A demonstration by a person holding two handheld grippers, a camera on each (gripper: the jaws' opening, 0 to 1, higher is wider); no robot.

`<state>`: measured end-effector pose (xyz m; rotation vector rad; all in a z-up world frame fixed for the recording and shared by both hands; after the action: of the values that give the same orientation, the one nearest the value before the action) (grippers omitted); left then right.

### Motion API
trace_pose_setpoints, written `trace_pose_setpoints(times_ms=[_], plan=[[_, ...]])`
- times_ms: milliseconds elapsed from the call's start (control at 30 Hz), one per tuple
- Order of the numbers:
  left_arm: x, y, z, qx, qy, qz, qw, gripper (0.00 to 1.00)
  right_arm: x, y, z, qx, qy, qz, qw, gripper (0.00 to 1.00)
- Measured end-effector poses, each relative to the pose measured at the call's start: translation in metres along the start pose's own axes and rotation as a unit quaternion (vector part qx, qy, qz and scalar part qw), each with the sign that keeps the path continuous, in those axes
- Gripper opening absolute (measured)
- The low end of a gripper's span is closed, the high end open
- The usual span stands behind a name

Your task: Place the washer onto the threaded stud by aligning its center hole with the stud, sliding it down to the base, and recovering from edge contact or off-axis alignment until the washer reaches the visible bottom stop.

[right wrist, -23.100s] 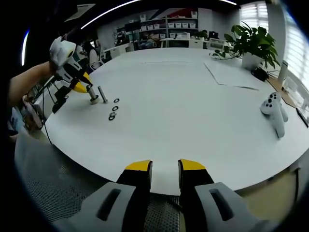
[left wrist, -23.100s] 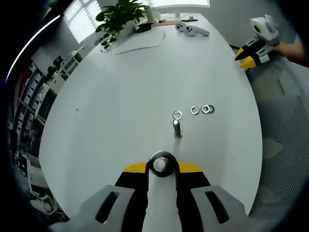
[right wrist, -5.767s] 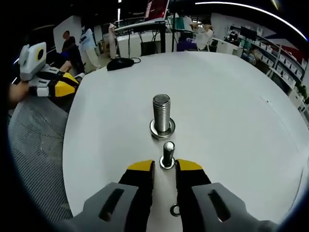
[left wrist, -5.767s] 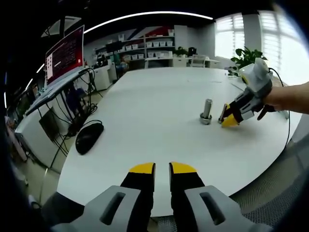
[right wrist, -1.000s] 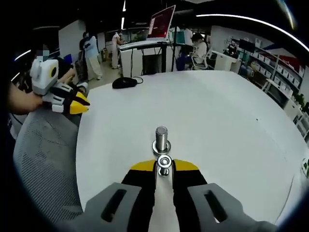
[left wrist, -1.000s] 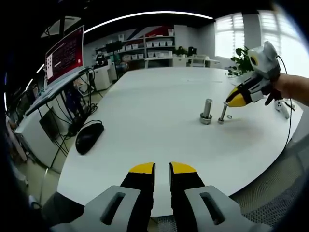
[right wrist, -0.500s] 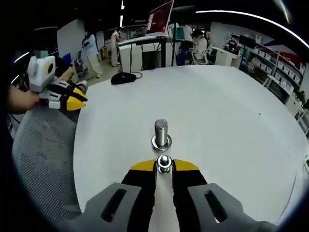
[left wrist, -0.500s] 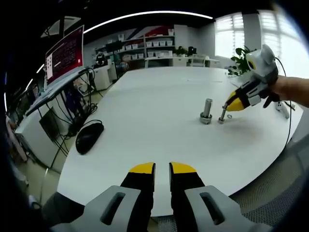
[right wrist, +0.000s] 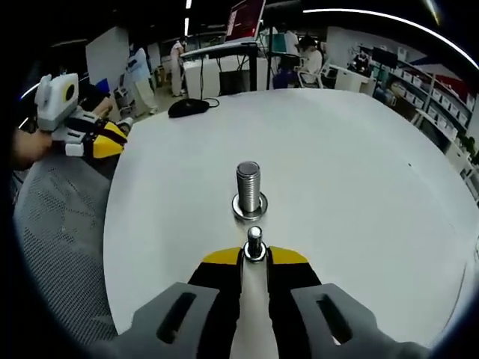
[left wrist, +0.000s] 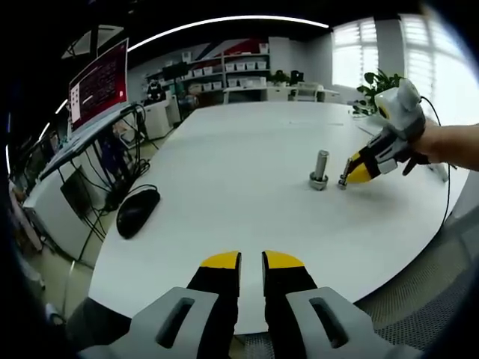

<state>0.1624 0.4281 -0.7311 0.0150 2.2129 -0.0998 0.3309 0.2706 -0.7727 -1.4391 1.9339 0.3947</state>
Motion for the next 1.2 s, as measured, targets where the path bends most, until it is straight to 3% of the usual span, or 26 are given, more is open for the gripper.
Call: trace_pose_setpoints(times_ms=[267,400,1200], plan=[[0.000,0.001,0.000,0.000,-0.001,-0.001,1.0000,0.08,0.004,0.003,0.004,-0.012,0.008,0.008,0.9999,0.15],[0.001,0.000,0.000,0.001,0.002,0.001,1.0000,0.08,0.011,0.000,0.006,-0.008,0.014,0.001,0.9999,0.27],[0.000,0.000,0.000,0.001,-0.001,0.000,1.0000,0.08,0.041,-0.019,-0.020,0.015,0.036,0.029,0.9988,0.26]])
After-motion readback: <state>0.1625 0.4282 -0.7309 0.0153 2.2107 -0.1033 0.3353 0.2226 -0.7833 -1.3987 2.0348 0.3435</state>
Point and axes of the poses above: the point that each gripper's makers call its tool centre point, and the gripper's own axes: z roughly forward along the fingers, y roughly to its left, x roughly out of its underside, the point moved 1 cm from there along -z, roughly backward along the fingers, and after that the axes turned 11 degrees about x, right-handed, at the moved point
